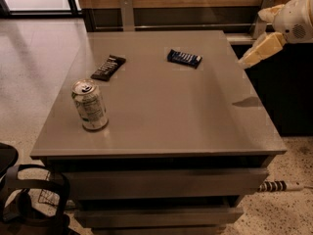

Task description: Move rxbar blueberry near 7up can

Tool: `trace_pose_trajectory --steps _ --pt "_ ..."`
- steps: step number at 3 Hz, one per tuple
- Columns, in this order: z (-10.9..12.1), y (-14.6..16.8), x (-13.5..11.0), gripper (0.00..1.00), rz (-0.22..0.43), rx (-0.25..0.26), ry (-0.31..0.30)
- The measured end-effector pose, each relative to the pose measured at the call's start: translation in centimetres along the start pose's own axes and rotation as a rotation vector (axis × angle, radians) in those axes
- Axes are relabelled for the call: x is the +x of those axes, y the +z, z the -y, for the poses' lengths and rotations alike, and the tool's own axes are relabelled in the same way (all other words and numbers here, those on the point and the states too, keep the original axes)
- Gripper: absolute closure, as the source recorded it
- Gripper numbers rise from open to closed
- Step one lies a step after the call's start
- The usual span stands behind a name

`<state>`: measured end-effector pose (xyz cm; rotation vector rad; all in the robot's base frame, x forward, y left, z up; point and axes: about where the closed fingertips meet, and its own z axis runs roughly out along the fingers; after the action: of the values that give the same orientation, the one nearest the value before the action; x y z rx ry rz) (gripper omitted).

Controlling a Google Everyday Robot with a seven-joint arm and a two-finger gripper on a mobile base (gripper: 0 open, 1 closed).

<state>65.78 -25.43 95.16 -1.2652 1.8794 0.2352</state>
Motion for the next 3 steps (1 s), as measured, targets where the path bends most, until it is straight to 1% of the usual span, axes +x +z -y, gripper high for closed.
trace_pose_trajectory --steps 1,3 --pt "0.5 2.1 -0.2 0.0 0.006 -0.04 0.021" --pt "1.7 9.8 -0.2 0.0 0.008 -0.117 0.11"
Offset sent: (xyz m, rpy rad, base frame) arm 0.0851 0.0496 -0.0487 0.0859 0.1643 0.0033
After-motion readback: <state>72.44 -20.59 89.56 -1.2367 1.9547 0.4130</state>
